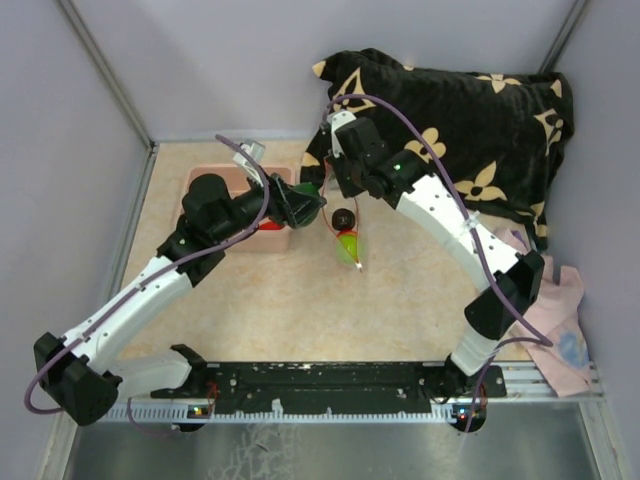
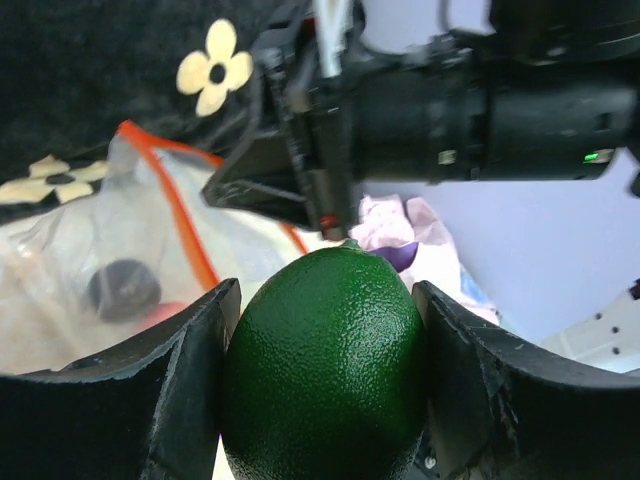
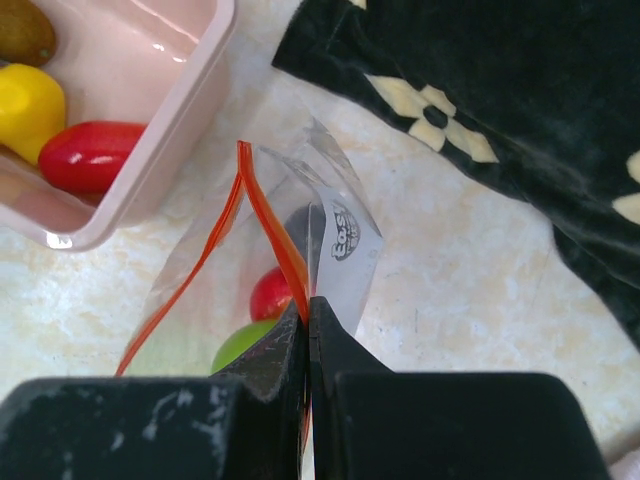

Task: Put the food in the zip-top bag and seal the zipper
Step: Pick up the fake fruit from the bin, then place the fake fruit in the zipper food storage bag.

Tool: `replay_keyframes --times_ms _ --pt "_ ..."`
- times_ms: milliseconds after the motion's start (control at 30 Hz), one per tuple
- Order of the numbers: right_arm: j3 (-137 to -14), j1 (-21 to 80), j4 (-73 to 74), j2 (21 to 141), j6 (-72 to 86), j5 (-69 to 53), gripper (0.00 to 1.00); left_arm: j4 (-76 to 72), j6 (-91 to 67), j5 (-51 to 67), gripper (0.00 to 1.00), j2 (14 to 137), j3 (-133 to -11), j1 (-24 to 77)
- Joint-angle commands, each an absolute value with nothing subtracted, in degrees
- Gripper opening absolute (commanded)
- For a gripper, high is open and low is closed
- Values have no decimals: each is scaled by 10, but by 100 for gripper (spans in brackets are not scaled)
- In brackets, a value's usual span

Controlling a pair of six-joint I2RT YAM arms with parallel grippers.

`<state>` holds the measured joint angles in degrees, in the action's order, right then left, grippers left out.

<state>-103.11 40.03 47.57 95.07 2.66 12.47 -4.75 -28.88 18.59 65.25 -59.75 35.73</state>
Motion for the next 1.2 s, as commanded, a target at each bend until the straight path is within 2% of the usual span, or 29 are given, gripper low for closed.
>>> replay_keyframes --times_ms 0,267,733,1000,1167 --pt "-1072 405 471 968 54 105 0 -160 -330 151 37 649 -584 379" --pt "-1076 406 471 972 78 100 0 -250 -403 23 34 674 -540 440" --pt "-1066 407 460 929 64 105 0 -155 -375 -112 33 735 -545 450" --pt "-1059 407 466 924 66 120 0 -48 -332 -211 34 737 -580 449" --pt "-1060 407 469 920 58 130 0 -34 -328 -226 33 726 -576 444"
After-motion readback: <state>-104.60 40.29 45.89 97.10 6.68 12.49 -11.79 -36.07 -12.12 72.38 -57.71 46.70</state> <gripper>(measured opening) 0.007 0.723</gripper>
